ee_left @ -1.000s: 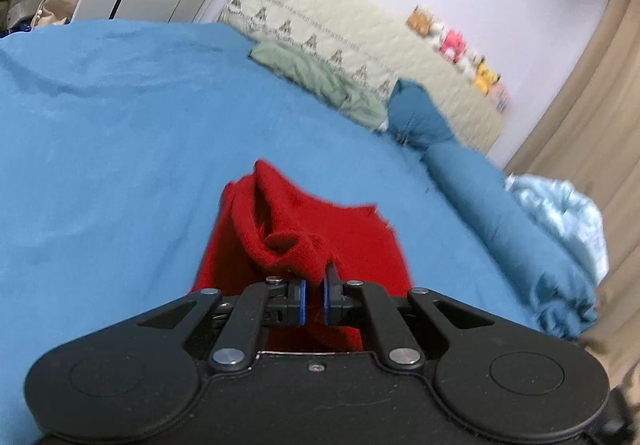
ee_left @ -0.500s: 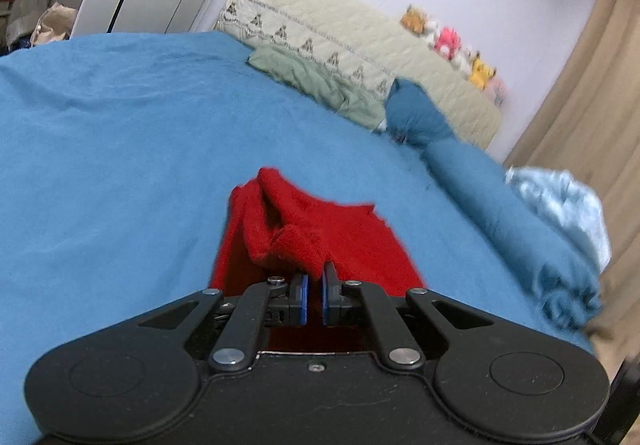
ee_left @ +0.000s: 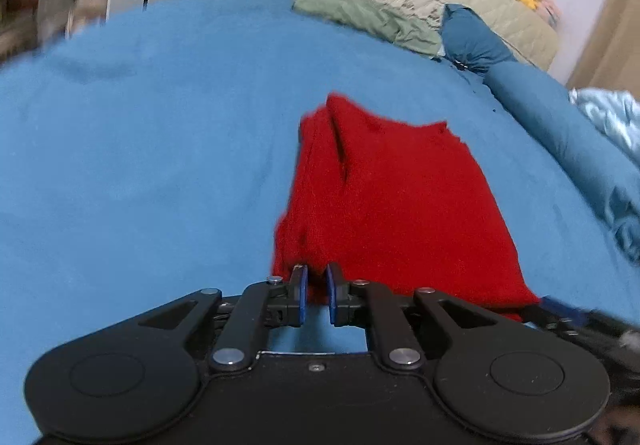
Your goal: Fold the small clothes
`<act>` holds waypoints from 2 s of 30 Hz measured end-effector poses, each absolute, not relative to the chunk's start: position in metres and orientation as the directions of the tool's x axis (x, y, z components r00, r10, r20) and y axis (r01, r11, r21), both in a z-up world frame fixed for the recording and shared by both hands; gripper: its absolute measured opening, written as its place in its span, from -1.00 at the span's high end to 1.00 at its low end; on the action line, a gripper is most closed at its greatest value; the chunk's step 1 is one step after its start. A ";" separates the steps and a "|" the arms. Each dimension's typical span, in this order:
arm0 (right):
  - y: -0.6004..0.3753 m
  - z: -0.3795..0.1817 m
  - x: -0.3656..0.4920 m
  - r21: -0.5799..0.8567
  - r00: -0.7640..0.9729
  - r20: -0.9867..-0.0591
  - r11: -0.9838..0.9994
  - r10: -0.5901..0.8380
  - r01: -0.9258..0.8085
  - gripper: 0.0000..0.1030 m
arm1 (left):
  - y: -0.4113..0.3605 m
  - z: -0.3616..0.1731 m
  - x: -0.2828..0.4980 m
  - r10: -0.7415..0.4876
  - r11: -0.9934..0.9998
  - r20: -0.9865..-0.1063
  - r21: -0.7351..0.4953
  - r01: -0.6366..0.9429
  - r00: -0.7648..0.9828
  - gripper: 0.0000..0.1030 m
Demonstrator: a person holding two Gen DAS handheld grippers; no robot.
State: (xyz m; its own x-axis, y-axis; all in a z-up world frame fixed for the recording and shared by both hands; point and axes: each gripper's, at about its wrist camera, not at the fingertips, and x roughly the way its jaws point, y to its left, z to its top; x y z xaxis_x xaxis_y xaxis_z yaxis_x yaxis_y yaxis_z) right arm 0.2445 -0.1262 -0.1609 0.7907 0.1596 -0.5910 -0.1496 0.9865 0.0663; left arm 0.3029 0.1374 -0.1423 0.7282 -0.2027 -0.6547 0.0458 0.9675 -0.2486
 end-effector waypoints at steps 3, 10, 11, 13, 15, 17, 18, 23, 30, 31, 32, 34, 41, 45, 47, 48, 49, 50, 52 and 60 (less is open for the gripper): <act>-0.138 -0.131 0.236 0.057 0.796 -0.569 0.975 0.207 -0.213 -0.18 | 0.135 -0.112 0.301 -0.155 0.984 -0.595 -0.166 0.068 0.788 0.66; -0.173 -0.067 0.292 0.246 0.716 -0.627 0.950 0.309 -0.194 -1.00 | 0.119 -0.093 0.372 -0.227 0.974 -0.601 -0.142 0.177 0.766 -0.96; -0.178 -0.066 0.309 0.292 0.693 -0.643 0.941 0.327 -0.174 -1.00 | 0.118 -0.104 0.388 -0.245 0.969 -0.626 -0.175 0.173 0.740 -0.95; -0.183 -0.072 0.333 0.336 0.668 -0.659 0.930 0.345 -0.149 -1.00 | 0.118 -0.124 0.409 -0.271 0.962 -0.660 -0.219 0.166 0.701 -0.86; -0.182 -0.087 0.356 0.365 0.639 -0.685 0.924 0.350 -0.115 -1.00 | 0.115 -0.137 0.422 -0.279 0.960 -0.679 -0.219 0.175 0.679 -0.80; -0.179 -0.105 0.374 0.408 0.607 -0.702 0.909 0.372 -0.085 -1.00 | 0.110 -0.148 0.432 -0.287 0.958 -0.693 -0.214 0.191 0.662 -0.80; -0.178 -0.113 0.380 0.423 0.597 -0.706 0.903 0.380 -0.075 -1.00 | 0.109 -0.152 0.436 -0.293 0.956 -0.695 -0.216 0.198 0.656 -0.80; -0.167 -0.145 0.404 0.431 0.585 -0.722 0.902 0.369 -0.037 -0.93 | 0.117 -0.169 0.453 -0.315 0.949 -0.710 -0.249 0.194 0.631 -0.72; -0.156 -0.166 0.424 0.463 0.563 -0.719 0.885 0.406 -0.047 -0.10 | 0.126 -0.180 0.467 -0.426 0.901 -0.703 -0.388 0.195 0.569 -0.11; -0.153 -0.165 0.425 0.470 0.557 -0.715 0.880 0.422 -0.064 0.02 | 0.125 -0.178 0.466 -0.430 0.899 -0.701 -0.393 0.196 0.568 0.18; -0.149 -0.160 0.424 0.450 0.570 -0.714 0.890 0.407 -0.072 0.14 | 0.123 -0.174 0.463 -0.423 0.902 -0.698 -0.386 0.193 0.578 0.26; -0.142 -0.150 0.419 0.414 0.591 -0.706 0.904 0.390 -0.103 0.22 | 0.117 -0.162 0.456 -0.394 0.916 -0.689 -0.352 0.194 0.608 0.41; -0.163 -0.097 0.375 0.414 0.629 -0.668 0.901 0.398 -0.131 0.28 | 0.087 -0.102 0.405 -0.433 0.900 -0.618 -0.334 0.280 0.656 0.44; -0.200 -0.066 0.321 0.424 0.644 -0.647 0.895 0.409 -0.141 0.27 | 0.059 -0.078 0.350 -0.491 0.871 -0.591 -0.347 0.348 0.640 0.44; -0.217 -0.060 0.288 0.403 0.650 -0.651 0.904 0.392 -0.141 0.27 | 0.043 -0.077 0.323 -0.515 0.857 -0.580 -0.362 0.367 0.631 0.43; -0.224 -0.061 0.272 0.399 0.652 -0.652 0.906 0.387 -0.138 0.27 | 0.035 -0.079 0.309 -0.518 0.856 -0.580 -0.358 0.374 0.629 0.43; -0.231 -0.063 0.256 0.399 0.651 -0.656 0.907 0.383 -0.131 0.27 | 0.026 -0.083 0.295 -0.518 0.855 -0.583 -0.358 0.375 0.626 0.43; -0.238 -0.068 0.241 0.403 0.648 -0.662 0.908 0.377 -0.117 0.27 | 0.018 -0.087 0.284 -0.519 0.855 -0.588 -0.361 0.372 0.620 0.43; -0.251 -0.082 0.213 0.414 0.640 -0.677 0.907 0.363 -0.077 0.26 | 0.005 -0.103 0.260 -0.514 0.858 -0.601 -0.357 0.370 0.612 0.43; -0.268 -0.141 0.168 0.422 0.648 -0.694 0.907 0.314 0.012 0.08 | -0.026 -0.143 0.234 -0.380 0.919 -0.678 -0.197 0.342 0.629 0.26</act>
